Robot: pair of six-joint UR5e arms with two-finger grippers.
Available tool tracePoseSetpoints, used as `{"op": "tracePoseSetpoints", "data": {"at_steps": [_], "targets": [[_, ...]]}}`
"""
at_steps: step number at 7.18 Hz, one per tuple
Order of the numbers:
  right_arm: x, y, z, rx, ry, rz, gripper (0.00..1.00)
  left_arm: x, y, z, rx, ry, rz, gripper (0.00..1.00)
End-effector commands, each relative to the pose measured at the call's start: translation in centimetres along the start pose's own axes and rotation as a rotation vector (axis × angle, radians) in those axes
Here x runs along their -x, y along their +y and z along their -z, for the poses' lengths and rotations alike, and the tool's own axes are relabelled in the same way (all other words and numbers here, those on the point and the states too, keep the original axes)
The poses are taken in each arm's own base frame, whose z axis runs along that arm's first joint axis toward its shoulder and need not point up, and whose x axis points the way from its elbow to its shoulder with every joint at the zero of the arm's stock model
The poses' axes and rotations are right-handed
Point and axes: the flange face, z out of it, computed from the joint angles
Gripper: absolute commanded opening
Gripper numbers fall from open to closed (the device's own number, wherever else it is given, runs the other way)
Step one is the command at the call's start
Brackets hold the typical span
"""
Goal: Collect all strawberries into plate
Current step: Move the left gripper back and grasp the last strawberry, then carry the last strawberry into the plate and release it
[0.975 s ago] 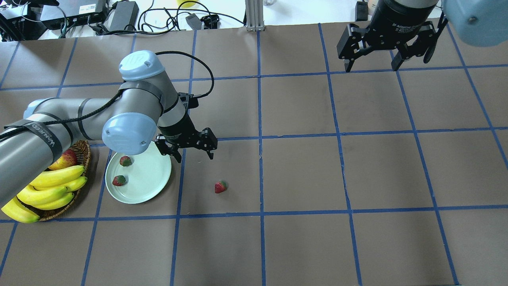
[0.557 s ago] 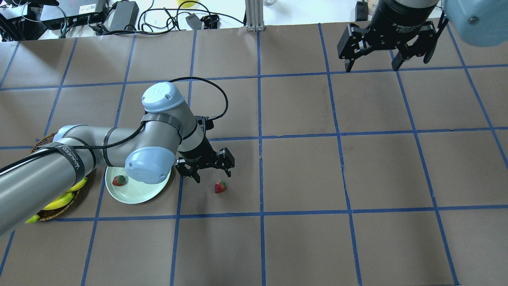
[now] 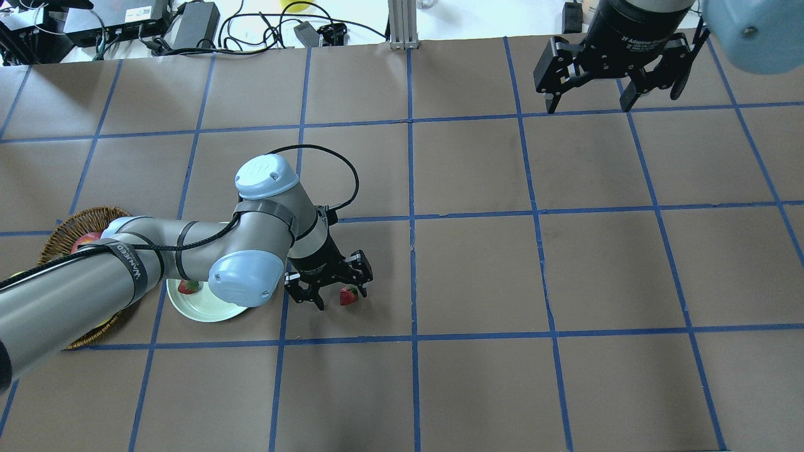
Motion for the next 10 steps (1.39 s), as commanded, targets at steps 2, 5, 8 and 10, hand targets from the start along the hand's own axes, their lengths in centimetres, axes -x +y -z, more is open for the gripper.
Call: {"op": "tracePoseSetpoints", "data": {"at_steps": [2,5,8,10], "targets": [[0.0,0.0,0.1,-0.003,0.0,-0.002,1.0,-0.6,-0.3,0.8,-0.003,0.045,0.027,0.0],[0.0,0.0,0.0,-0.001,0.001,-0.002,1.0,-0.4,-2.8,7.3,-0.12,0.019,0.035,0.0],[0.0,0.1,0.1,-0.003,0.0,-0.002,1.0,8.2,-7.1,14.4,-0.098,-0.05,-0.032,0.0],[0.0,0.1,0.1,-0.003,0.001,-0.002,1.0,13.7,-7.8,14.0,-0.027,-0.03,-0.07,0.0]]}}
